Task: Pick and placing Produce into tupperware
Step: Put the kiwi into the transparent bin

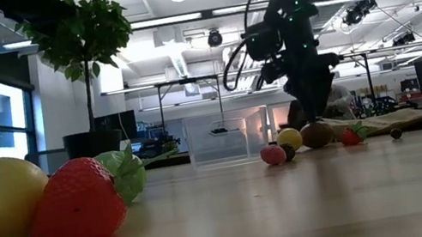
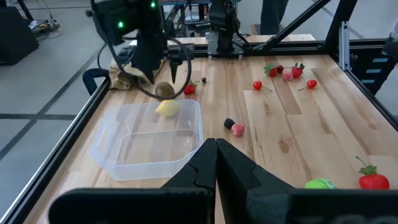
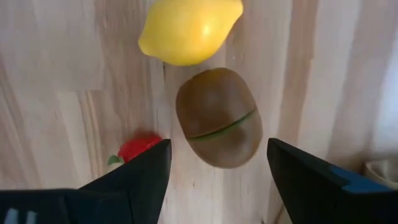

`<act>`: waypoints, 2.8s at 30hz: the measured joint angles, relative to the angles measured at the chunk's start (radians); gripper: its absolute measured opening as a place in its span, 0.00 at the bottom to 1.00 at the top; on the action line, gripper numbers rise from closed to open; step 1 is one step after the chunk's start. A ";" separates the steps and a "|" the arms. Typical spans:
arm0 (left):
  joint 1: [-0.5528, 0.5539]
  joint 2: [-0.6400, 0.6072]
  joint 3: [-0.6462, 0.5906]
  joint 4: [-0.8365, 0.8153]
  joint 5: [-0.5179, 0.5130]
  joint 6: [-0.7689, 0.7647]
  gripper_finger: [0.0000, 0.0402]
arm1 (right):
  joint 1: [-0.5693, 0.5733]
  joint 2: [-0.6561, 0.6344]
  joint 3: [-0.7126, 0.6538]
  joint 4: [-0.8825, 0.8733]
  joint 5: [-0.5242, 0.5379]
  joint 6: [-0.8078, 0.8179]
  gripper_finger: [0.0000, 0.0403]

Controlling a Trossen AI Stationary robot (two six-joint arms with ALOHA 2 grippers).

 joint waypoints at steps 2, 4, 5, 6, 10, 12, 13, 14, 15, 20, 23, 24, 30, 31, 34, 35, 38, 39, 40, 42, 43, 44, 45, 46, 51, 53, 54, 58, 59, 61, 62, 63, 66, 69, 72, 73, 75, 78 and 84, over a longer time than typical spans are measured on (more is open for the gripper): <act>0.000 0.000 0.000 0.000 0.000 0.000 0.00 | 0.000 0.019 0.000 0.007 0.000 0.000 0.64; 0.000 0.000 0.000 0.000 0.000 0.000 0.00 | 0.000 0.032 0.000 0.008 0.004 -0.011 0.64; 0.000 0.000 0.000 0.000 0.000 0.000 0.00 | 0.000 0.037 0.000 0.010 0.006 -0.021 0.64; 0.000 0.000 0.000 0.000 0.000 0.000 0.00 | 0.000 0.042 0.000 0.011 0.006 -0.027 0.64; 0.000 0.000 0.000 0.000 0.000 0.000 0.00 | 0.000 0.065 0.000 0.022 0.005 -0.038 0.64; 0.000 0.000 0.000 0.000 0.000 0.000 0.00 | 0.000 0.077 0.001 0.028 0.003 -0.038 0.64; 0.000 0.000 0.000 0.000 0.000 0.000 0.00 | 0.000 0.083 0.002 0.032 0.002 -0.038 0.64; 0.000 0.000 0.000 0.000 0.000 0.000 0.00 | 0.000 0.089 0.002 0.037 -0.002 -0.039 0.64; 0.000 0.000 0.000 0.000 0.000 0.000 0.00 | 0.000 0.097 0.002 0.038 -0.006 -0.040 0.64; 0.000 0.000 0.000 0.000 0.000 0.000 0.00 | 0.000 0.119 0.002 0.044 -0.012 -0.040 0.64; 0.000 0.000 0.000 0.000 0.000 0.000 0.00 | 0.000 0.123 0.002 0.059 -0.023 -0.040 0.64; 0.000 0.000 0.000 0.000 0.000 0.000 0.00 | 0.000 0.123 0.002 0.067 -0.031 -0.041 0.64; 0.000 0.000 0.000 0.000 0.000 0.000 0.00 | 0.000 0.123 0.002 0.073 -0.033 -0.044 0.64; 0.000 0.000 0.000 0.000 0.000 0.000 0.00 | 0.000 0.123 0.002 0.076 -0.033 -0.044 0.63; 0.000 0.000 0.000 0.000 0.000 0.000 0.00 | 0.000 0.123 0.002 0.080 -0.033 -0.044 0.61; 0.000 0.000 0.000 0.000 0.000 0.000 0.00 | 0.000 0.123 0.002 0.082 -0.033 -0.044 0.60; 0.000 0.000 0.000 0.000 0.000 0.000 0.00 | 0.000 0.122 0.002 0.082 -0.034 -0.044 0.57; 0.000 0.000 0.000 0.000 0.000 0.000 0.00 | 0.000 0.121 0.002 0.082 -0.034 -0.044 0.56; 0.000 0.000 0.000 0.000 0.000 0.000 0.00 | 0.000 0.121 0.002 0.082 -0.034 -0.044 0.55; 0.000 0.000 0.000 0.000 0.000 0.000 0.00 | 0.000 0.121 0.002 0.082 -0.034 -0.044 0.54; 0.000 0.000 0.000 0.000 0.000 0.000 0.00 | 0.000 0.121 0.002 0.082 -0.033 -0.044 0.54; 0.000 0.000 0.000 0.000 0.000 0.000 0.00 | 0.000 0.121 0.002 0.082 -0.033 -0.044 0.55; 0.000 0.000 0.000 0.000 0.000 0.000 0.00 | 0.000 0.121 0.002 0.082 -0.033 -0.044 0.55; 0.000 0.000 0.000 0.000 0.000 0.000 0.00 | 0.000 0.121 0.002 0.082 -0.033 -0.044 0.55; 0.000 0.000 0.000 0.000 0.000 0.000 0.00 | 0.000 0.121 0.002 0.068 -0.033 -0.023 0.55; 0.000 0.000 0.000 0.000 0.000 0.000 0.00 | 0.000 0.122 0.009 0.040 -0.033 -0.010 0.55; 0.000 0.000 0.000 0.000 0.000 0.000 0.00 | 0.000 0.122 0.016 0.022 -0.033 0.000 0.55; 0.000 0.000 0.000 0.000 0.000 0.000 0.00 | 0.000 0.122 0.072 -0.054 -0.033 0.025 0.54; 0.000 0.000 0.000 0.000 0.000 0.000 0.00 | 0.000 0.122 0.091 -0.077 -0.033 0.031 0.54; 0.000 0.000 0.000 0.000 0.000 0.000 0.00 | 0.000 0.122 0.132 -0.116 -0.038 0.045 0.54; 0.000 0.000 0.000 0.000 0.000 0.000 0.00 | 0.000 0.122 0.156 -0.134 -0.050 0.052 0.54; 0.000 0.000 0.000 0.000 0.000 0.000 0.00 | 0.000 0.122 0.183 -0.152 -0.069 0.058 0.54; 0.000 0.000 0.000 0.000 0.000 0.000 0.00 | 0.000 0.122 0.273 -0.209 -0.123 0.073 0.54; 0.000 0.000 0.000 0.000 0.000 0.000 0.00 | 0.001 0.122 0.389 -0.242 -0.145 0.088 0.54; 0.000 0.000 0.000 0.000 0.000 0.000 0.00 | 0.001 0.122 0.523 -0.262 -0.160 0.100 0.54; 0.000 0.000 0.000 0.000 0.000 0.000 0.00 | 0.001 0.122 0.570 -0.258 -0.177 0.112 0.54; 0.000 0.000 0.000 0.000 0.000 0.000 0.00 | 0.002 0.122 0.667 -0.247 -0.212 0.126 0.54; 0.000 0.000 0.000 0.000 0.000 0.000 0.00 | 0.015 0.122 0.801 -0.206 -0.220 0.145 0.54; 0.000 0.000 0.000 0.000 0.000 0.000 0.00 | 0.066 0.121 0.968 -0.101 -0.214 0.189 0.54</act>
